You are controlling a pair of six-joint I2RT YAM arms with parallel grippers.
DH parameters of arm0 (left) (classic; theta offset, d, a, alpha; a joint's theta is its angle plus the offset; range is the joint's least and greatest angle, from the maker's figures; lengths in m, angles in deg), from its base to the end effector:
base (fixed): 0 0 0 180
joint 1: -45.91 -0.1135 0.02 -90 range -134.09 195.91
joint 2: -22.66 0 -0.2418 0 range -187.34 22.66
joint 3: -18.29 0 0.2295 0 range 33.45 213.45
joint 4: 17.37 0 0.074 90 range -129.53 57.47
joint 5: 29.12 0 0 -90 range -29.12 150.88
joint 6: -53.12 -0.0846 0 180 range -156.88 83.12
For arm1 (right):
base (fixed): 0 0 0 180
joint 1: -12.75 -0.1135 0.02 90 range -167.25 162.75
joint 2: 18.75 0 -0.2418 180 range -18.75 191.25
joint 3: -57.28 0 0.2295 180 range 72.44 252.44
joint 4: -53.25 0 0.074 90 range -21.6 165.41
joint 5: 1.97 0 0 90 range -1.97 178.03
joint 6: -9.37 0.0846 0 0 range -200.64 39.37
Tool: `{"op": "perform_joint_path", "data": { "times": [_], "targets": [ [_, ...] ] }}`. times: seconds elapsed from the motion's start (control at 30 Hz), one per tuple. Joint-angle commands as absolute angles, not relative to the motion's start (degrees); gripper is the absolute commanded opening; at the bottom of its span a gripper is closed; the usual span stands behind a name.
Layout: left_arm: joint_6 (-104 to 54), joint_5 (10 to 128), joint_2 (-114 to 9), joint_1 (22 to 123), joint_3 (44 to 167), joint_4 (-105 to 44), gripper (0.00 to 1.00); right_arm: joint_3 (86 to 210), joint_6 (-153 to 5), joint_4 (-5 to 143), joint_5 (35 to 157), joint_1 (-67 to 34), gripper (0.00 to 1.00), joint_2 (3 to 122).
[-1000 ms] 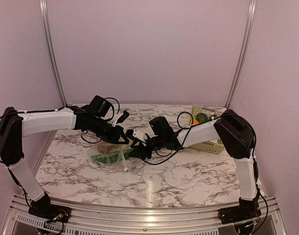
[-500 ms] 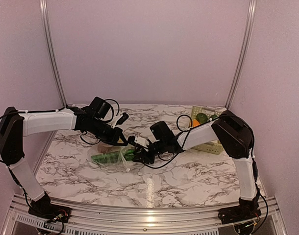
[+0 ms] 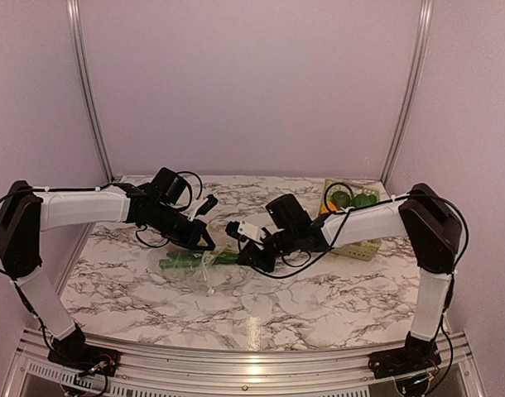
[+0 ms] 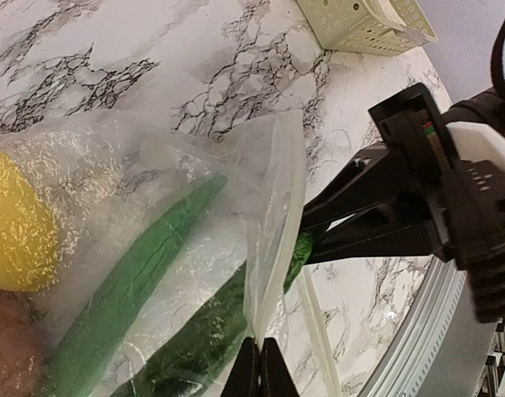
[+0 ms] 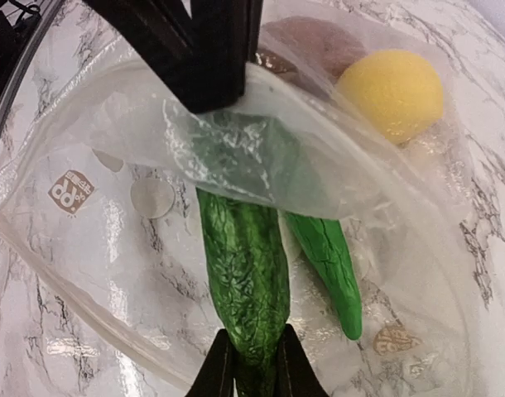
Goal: Open the zip-top bag and remove the fake food
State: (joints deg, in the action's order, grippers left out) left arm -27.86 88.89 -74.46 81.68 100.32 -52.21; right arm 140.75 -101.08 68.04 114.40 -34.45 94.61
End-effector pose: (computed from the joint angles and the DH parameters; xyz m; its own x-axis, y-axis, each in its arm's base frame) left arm 0.2748 -0.2469 0.1799 -0.7326 0.3572 -0.5794 0.6546 0.6031 -0.4559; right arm 0.2587 0.3347 0.1158 -0.1430 -0.6151 -0.7754 -0.9839 0.1730 0.0442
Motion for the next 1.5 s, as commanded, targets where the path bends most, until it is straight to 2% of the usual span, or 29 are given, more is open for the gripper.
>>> {"op": "perform_joint_path", "data": {
  "times": [0.0, 0.23, 0.5, 0.77, 1.07, 1.47],
  "targets": [
    [-28.03, 87.59, -74.3, 81.33, 99.5, -52.29, 0.0, 143.52, -98.84, 76.07, 110.77, -34.94, 0.0, 88.25],
    [-27.03, 83.96, -75.39, 81.25, 100.25, -52.41, 0.0, 140.19, -95.89, 88.1, 104.76, -34.89, 0.0, 81.59],
    [-25.45, 82.55, -76.42, 80.26, 99.85, -51.0, 0.0, 126.77, -84.35, 89.28, 99.62, -33.25, 0.0, 62.39],
    [-24.5, 83.38, -78.17, 79.07, 100.58, -50.6, 0.0, 119.05, -72.25, 85.12, 92.98, -21.26, 0.0, 46.99],
    [-23.55, 83.69, -79.44, 78.61, 101.92, -50.25, 0.0, 122.93, -62.37, 83.63, 84.38, -4.58, 0.0, 51.7],
    [-23.82, 83.45, -80.47, 77.56, 103.45, -51.23, 0.0, 120.61, -55.2, 80.26, 73.74, -3.02, 0.0, 59.43]
  ]
}}
